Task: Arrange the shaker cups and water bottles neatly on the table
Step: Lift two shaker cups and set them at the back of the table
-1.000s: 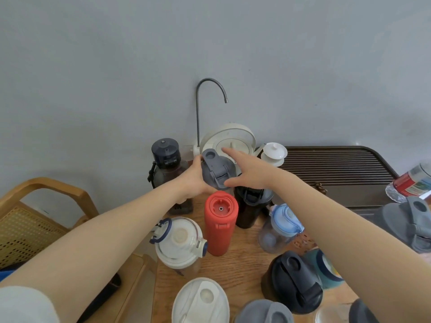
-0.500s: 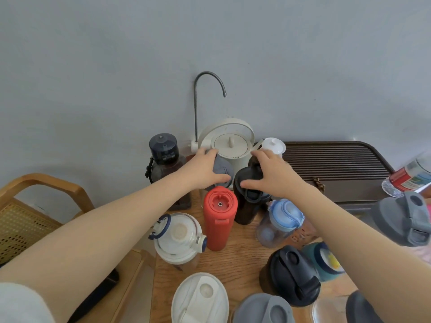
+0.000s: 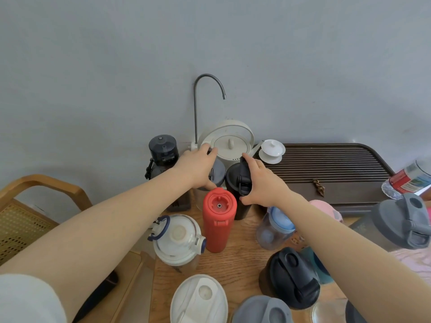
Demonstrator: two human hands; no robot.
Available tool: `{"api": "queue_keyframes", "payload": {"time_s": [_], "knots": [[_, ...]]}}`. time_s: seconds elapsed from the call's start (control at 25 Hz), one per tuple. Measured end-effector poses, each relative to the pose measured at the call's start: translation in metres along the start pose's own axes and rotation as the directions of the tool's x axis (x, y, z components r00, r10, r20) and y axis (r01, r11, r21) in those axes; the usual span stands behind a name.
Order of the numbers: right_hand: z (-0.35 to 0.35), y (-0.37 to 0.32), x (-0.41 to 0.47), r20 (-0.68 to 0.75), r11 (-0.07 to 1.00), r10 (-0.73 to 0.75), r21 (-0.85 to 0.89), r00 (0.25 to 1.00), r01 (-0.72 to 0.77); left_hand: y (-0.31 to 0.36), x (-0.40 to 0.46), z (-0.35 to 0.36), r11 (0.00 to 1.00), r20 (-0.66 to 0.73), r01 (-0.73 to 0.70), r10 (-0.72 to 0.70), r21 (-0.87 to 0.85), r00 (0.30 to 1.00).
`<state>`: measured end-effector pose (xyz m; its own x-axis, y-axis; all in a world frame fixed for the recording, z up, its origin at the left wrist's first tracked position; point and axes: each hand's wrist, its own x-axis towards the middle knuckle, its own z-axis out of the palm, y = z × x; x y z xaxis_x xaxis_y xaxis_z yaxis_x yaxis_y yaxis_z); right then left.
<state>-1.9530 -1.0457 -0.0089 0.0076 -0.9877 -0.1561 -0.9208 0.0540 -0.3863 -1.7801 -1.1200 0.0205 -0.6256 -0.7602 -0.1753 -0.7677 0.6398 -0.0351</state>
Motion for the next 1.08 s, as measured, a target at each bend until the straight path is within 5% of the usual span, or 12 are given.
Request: {"api": "queue_keyframes", "payload": {"time_s": [0.16, 0.24, 0.36, 0.48, 0.56, 0.68, 0.84, 1.08], "knots": [[-0.008, 0.002, 0.010, 0.026, 0.998, -0.001, -0.066, 1.000, 0.003, -0.003, -0.008, -0.004, 0.989, 0.059, 0.019, -0.010, -0.146, 0.998], [-0.014, -0.007, -0.003, -0.046, 0.994, -0.061, -0.092, 0.997, 0.057, -0.007, -0.026, -0.012, 0.971, -0.040, -0.034, 0.025, -0.238, 0.999], [-0.028, -0.036, -0.040, -0.159, 0.911, -0.202, 0.332, 0.966, 0.245, -0.015, -0.074, -0.027, 0.911, -0.244, -0.184, 0.097, -0.368, 0.965], [-0.024, -0.062, -0.068, 0.047, 0.924, -0.315, 0.244, 0.948, 0.295, -0.018, -0.129, -0.032, 0.869, -0.153, -0.199, 0.145, -0.453, 0.978], [-0.010, -0.070, -0.069, 0.143, 0.948, -0.317, 0.061, 0.937, 0.312, -0.018, -0.151, -0.023, 0.903, -0.031, -0.155, 0.155, -0.401, 0.987], [0.002, -0.078, -0.068, 0.078, 0.967, -0.249, -0.042, 0.965, 0.253, -0.014, -0.164, -0.003, 0.950, 0.028, -0.178, 0.192, -0.258, 0.981], [0.006, -0.081, -0.089, 0.035, 0.968, -0.210, -0.134, 0.977, 0.213, -0.001, -0.166, 0.013, 0.976, -0.039, -0.217, 0.216, -0.024, 0.976], [0.005, -0.079, -0.144, 0.096, 0.981, -0.085, -0.164, 0.992, 0.100, 0.013, -0.157, 0.021, 0.980, -0.074, -0.175, 0.182, 0.096, 0.980]]}}
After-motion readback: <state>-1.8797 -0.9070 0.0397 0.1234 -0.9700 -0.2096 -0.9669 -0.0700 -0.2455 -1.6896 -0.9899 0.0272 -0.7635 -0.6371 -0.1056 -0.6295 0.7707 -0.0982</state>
